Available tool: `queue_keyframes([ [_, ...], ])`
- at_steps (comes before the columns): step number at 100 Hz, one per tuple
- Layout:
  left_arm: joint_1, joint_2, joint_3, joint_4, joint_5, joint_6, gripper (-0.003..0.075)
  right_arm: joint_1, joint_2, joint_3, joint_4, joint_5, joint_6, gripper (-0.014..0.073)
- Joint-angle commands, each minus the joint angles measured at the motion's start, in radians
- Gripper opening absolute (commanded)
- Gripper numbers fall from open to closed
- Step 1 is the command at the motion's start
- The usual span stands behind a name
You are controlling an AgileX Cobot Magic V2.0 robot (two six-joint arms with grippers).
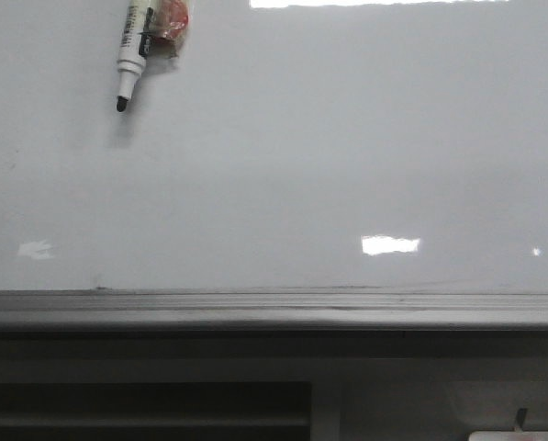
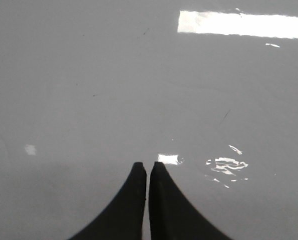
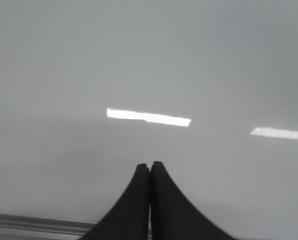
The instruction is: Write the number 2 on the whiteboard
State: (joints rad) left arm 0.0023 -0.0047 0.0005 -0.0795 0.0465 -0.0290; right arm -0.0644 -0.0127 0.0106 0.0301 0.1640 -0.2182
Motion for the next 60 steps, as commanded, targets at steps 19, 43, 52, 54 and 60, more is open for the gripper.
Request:
queue_keyframes([
  [19,0.001,-0.026,0.013,-0.009,-0.07,0.001,-0.002,-0.005,-0.014,0.026,-0.011,-0.074,-0.002,-0.0069],
  [43,0.001,-0.026,0.013,-0.009,-0.07,0.001,-0.002,-0.005,-0.014,0.026,-0.011,-0.074,-0.002,-0.0069],
  [52,0.001,-0.026,0.013,-0.009,-0.07,0.001,-0.002,-0.005,-0.014,0.026,-0.011,-0.074,-0.002,-0.0069],
  [54,0.001,-0.026,0.013,-0.009,-0.07,0.001,-0.002,-0.005,-0.014,0.026,-0.011,-0.074,-0.002,-0.0069],
  [60,0.001,-0.026,0.013,-0.009,-0.07,0.001,-0.002,-0.005,-0.014,0.026,-0.011,-0.08,-0.002,-0.0069],
])
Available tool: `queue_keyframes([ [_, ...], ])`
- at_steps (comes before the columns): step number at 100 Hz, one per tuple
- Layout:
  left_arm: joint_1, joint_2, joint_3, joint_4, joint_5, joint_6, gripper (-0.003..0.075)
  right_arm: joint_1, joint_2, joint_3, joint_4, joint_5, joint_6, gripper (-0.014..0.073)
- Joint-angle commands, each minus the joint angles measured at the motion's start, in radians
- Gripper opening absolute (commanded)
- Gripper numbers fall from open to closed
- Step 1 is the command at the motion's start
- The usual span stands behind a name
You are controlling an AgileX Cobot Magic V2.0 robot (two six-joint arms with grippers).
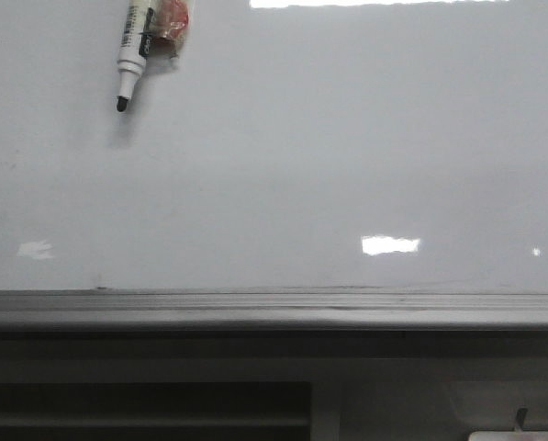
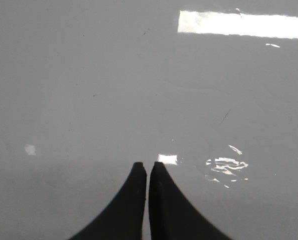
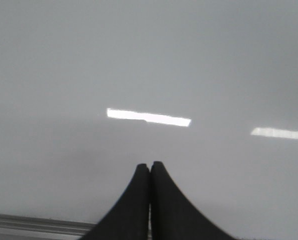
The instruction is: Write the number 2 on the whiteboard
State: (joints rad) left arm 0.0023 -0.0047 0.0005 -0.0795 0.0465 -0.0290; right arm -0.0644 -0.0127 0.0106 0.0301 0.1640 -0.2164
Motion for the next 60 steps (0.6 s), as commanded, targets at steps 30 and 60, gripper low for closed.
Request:
queue_keyframes([
  [30,0.001,-0.026,0.013,-0.009,-0.07,0.001,-0.002,-0.005,-0.014,0.026,-0.011,-0.159,-0.004,-0.0069],
  [60,0.001,-0.026,0.013,-0.098,-0.07,0.001,-0.002,-0.005,-0.014,0.026,0.162,-0.164,-0.004,-0.0069],
])
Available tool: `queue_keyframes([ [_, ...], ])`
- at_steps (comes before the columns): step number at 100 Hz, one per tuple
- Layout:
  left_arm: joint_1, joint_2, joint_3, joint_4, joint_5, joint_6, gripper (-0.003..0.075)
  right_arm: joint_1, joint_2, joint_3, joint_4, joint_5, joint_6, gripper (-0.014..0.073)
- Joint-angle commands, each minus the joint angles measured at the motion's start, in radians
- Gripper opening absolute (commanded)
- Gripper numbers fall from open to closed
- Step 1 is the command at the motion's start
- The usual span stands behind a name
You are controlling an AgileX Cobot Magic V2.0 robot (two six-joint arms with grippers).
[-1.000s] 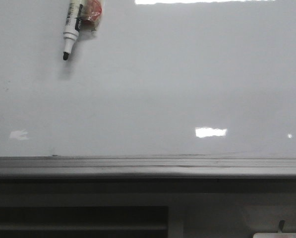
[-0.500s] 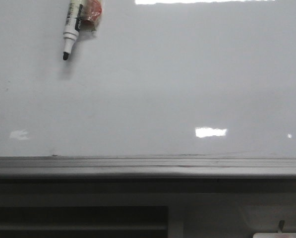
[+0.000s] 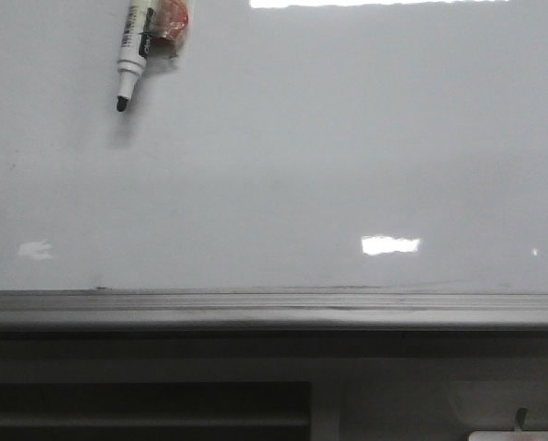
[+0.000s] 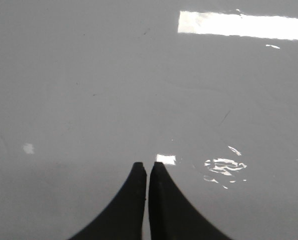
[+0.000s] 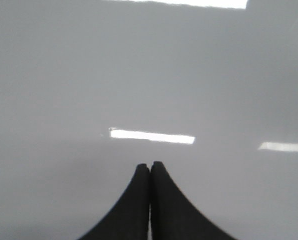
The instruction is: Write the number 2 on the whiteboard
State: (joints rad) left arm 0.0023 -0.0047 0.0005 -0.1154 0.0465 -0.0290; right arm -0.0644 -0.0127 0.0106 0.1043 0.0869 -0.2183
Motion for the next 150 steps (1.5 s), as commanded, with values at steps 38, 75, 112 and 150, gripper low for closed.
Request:
queue_keyframes([
  [38,0.001,-0.026,0.002,-0.487,-0.119,0.001,-0.002,-0.005,-0.014,0.026,0.609,-0.178,-0.002,-0.0069],
  [75,-0.001,0.058,-0.197,-0.451,0.16,0.098,-0.002,-0.005,0.067,-0.139,0.582,0.128,-0.042,-0.0065],
  [112,-0.285,0.31,-0.406,-0.469,0.212,0.266,-0.0018,0.096,0.432,-0.402,0.539,0.324,-0.143,-0.0062],
  [150,-0.623,0.569,-0.438,-0.483,-0.09,0.266,0.0318,0.183,0.485,-0.44,0.561,0.31,-0.159,0.0375],
])
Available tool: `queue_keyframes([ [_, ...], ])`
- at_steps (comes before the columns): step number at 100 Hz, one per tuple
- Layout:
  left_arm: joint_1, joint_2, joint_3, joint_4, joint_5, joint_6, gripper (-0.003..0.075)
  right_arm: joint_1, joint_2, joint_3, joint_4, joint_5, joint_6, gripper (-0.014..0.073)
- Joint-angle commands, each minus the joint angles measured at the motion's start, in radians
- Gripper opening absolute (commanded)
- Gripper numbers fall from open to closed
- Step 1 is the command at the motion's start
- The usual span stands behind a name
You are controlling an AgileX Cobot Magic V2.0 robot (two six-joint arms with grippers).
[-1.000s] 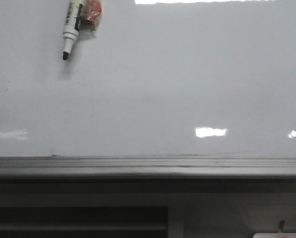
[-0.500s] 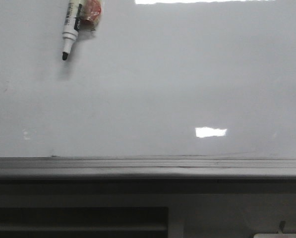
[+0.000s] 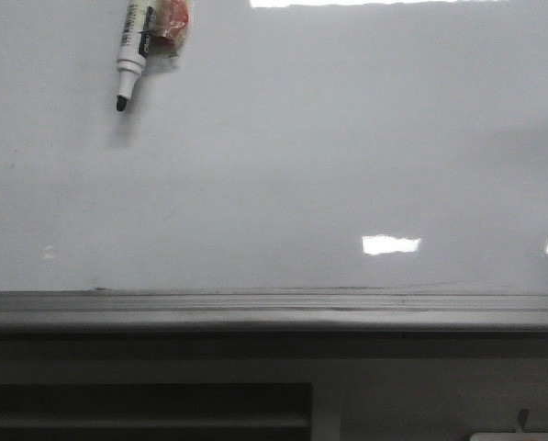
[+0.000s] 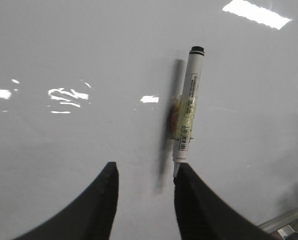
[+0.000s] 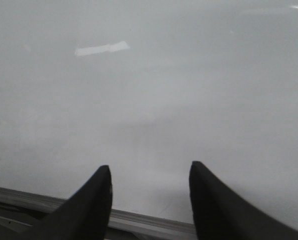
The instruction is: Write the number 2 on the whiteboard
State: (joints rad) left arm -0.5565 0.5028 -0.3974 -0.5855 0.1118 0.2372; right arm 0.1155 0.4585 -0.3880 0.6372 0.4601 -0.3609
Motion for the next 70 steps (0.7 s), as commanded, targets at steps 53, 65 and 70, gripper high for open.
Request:
queue_keyframes([
  [53,-0.198,0.555,-0.237,0.082,-0.332,0.0,0.0314,0.003,0.014,-0.041,0.033,-0.035,-0.016,0.0372],
  [65,-0.198,0.57,-0.259,0.089,-0.335,0.0,0.0314,0.003,0.014,-0.041,0.033,-0.033,-0.016,0.0372],
  [70,-0.198,0.579,-0.266,0.097,-0.342,0.0,0.0314,0.003,0.014,-0.041,0.033,-0.035,-0.016,0.0372],
])
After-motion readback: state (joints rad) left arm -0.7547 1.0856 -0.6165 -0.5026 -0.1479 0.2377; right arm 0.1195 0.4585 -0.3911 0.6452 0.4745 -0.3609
